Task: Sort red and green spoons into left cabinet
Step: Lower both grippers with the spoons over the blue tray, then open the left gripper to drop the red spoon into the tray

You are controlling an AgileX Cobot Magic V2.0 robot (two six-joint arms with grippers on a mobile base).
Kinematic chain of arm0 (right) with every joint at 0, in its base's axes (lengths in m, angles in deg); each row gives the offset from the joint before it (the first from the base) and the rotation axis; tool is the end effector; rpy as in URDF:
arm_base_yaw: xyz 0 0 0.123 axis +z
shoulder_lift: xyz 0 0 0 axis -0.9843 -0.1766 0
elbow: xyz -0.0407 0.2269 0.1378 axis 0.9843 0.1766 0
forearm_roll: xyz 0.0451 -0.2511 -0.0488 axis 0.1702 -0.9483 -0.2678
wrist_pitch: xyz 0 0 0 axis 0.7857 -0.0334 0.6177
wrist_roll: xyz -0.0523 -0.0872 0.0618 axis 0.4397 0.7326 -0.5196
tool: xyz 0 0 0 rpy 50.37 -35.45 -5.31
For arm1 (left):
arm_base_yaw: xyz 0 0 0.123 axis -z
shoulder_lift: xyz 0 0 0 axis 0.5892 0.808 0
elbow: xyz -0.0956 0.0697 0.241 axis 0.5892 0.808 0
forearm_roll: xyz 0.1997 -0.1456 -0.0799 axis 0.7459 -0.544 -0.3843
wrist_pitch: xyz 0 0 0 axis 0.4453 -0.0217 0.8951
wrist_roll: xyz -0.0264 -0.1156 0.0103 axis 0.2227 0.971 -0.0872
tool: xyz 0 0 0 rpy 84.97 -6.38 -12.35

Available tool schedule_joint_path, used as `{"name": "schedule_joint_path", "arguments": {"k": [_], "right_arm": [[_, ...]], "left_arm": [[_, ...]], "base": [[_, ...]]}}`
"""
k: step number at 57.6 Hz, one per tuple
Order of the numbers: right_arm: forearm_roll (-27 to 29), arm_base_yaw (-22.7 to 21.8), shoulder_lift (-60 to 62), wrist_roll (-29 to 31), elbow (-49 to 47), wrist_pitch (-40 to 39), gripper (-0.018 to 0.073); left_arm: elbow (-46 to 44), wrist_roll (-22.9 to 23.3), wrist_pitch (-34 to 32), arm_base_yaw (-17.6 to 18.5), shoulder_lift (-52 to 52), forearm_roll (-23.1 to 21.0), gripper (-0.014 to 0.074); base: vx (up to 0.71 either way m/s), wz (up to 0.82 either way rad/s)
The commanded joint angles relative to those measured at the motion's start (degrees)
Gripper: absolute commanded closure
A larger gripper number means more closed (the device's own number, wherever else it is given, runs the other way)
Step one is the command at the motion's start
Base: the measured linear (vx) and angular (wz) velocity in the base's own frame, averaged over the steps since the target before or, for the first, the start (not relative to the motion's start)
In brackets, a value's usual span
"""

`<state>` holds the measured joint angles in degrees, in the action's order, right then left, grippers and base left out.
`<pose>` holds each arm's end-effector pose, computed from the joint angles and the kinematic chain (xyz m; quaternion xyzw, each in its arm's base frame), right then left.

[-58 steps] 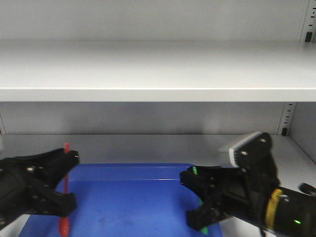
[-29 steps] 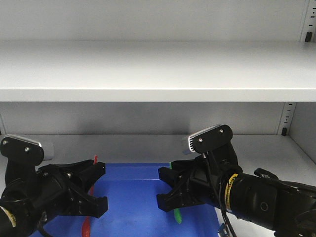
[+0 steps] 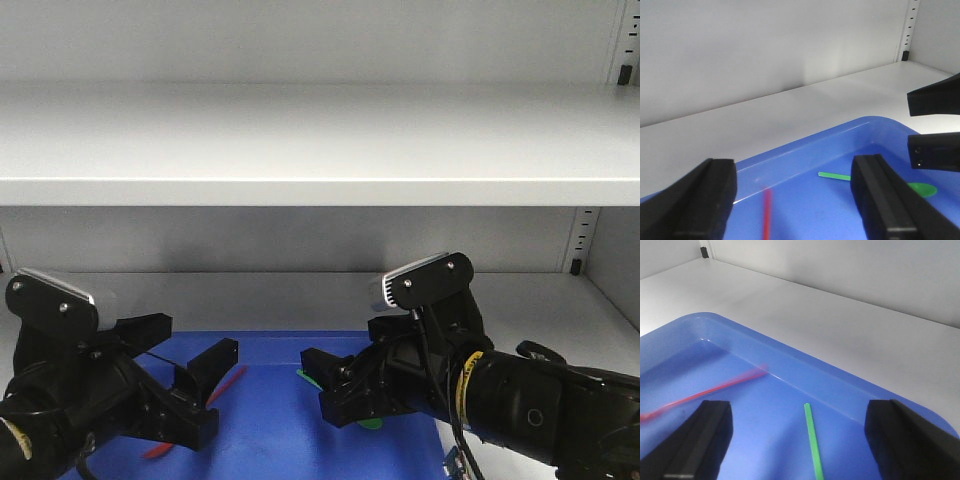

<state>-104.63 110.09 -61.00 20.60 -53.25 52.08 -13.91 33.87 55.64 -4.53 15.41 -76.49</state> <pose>0.3075 0.1993 0.2697 -0.2434 0.7776 0.2141 0.5388 0.2664 -0.1633 0.2818 0.1926 0.7352 -0.1870 0.6224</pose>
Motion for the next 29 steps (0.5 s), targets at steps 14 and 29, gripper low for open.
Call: {"name": "schedule_joint_path", "arguments": {"k": [14,29], "right_arm": [[0.7,0.2,1.9,-0.1,-2.1,-1.7,0.0010],[0.7,0.2,1.9,-0.1,-2.1,-1.7,0.0033]], "left_arm": [[-1.8,-0.1,-4.6,0.4,-1.3,-0.1,0.0037],[-1.8,-0.1,-4.6,0.4,-1.3,-0.1,0.0073]], "base": [[0.00,0.00],[0.00,0.00]]}}
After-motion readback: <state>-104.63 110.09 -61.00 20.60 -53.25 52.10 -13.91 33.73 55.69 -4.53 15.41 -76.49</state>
